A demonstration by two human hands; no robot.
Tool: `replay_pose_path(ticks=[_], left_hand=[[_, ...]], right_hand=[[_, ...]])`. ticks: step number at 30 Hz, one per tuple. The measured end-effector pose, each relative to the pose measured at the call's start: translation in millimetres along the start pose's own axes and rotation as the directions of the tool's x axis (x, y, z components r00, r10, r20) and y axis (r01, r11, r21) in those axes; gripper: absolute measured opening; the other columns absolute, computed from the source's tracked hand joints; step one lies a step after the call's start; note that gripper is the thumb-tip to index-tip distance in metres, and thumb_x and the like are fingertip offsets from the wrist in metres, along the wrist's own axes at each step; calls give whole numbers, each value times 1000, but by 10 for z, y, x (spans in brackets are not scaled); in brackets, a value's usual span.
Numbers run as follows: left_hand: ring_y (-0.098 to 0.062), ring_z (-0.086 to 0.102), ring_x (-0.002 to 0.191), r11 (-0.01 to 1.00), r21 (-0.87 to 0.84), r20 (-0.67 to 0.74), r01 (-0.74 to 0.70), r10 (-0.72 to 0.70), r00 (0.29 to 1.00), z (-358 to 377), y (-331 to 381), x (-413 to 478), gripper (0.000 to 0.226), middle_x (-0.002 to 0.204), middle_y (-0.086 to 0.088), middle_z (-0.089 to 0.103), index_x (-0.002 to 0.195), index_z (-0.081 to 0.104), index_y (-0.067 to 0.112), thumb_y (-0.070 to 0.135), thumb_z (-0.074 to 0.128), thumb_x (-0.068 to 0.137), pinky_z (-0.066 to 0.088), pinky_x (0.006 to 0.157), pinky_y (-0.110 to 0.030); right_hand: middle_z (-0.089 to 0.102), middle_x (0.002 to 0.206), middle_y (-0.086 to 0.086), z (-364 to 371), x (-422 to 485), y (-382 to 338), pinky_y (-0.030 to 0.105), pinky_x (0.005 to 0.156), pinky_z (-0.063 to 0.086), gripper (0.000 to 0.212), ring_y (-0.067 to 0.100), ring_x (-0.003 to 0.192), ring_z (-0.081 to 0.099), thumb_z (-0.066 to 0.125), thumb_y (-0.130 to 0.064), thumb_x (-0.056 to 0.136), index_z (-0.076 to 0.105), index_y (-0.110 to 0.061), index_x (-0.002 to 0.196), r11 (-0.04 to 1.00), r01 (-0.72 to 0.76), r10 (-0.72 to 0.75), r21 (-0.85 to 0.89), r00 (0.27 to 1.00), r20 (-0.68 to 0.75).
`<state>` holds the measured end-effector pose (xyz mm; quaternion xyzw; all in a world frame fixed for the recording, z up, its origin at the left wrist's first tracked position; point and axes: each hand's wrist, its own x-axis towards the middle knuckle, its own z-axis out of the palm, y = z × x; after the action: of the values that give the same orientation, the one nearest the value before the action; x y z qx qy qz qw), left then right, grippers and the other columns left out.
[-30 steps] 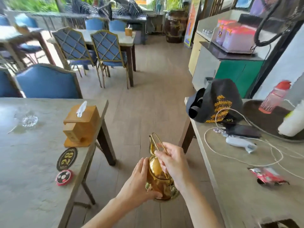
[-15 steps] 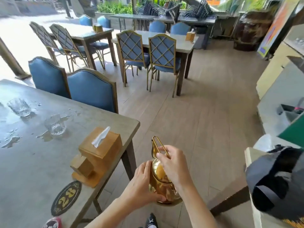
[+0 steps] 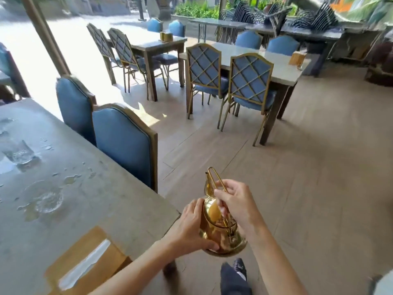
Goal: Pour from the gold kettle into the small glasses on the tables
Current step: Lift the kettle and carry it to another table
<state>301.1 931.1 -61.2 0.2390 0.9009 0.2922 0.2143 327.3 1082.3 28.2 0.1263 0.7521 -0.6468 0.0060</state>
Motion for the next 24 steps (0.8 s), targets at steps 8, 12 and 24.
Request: replay_pose_path(ticks=[8, 12, 24], left_hand=[[-6, 22, 152, 950, -251, -243, 185, -246, 938, -338, 216, 1020, 122, 162, 13, 18, 159, 2, 37, 58, 83, 70, 26, 126, -23], [-4, 19, 152, 869, -402, -366, 289, -442, 819, -468, 184, 1195, 122, 160, 15, 21, 159, 6, 35, 57, 79, 65, 26, 124, -19], [-7, 36, 142, 503, -694, -472, 515, -858, 202, -983, -352, 825, 130, 149, 14, 30, 162, 17, 19, 45, 86, 55, 21, 103, 4]], right_hand=[[52, 52, -5, -294, 1462, -393, 24, 46, 36, 11, 9, 43, 44, 55, -12, 94, 65, -17, 95, 993, 86, -42, -85, 905, 423], [50, 51, -4, -112, 1999, -638, 19, 43, 36, 14, 7, 43, 44, 55, -6, 94, 65, -14, 96, 986, 146, -58, -85, 766, 640], [56, 63, 5, 1527, 2712, -936, 28, 51, 43, 10, 15, 55, 52, 57, -5, 90, 65, 0, 95, 970, 241, -53, 8, 183, 982]])
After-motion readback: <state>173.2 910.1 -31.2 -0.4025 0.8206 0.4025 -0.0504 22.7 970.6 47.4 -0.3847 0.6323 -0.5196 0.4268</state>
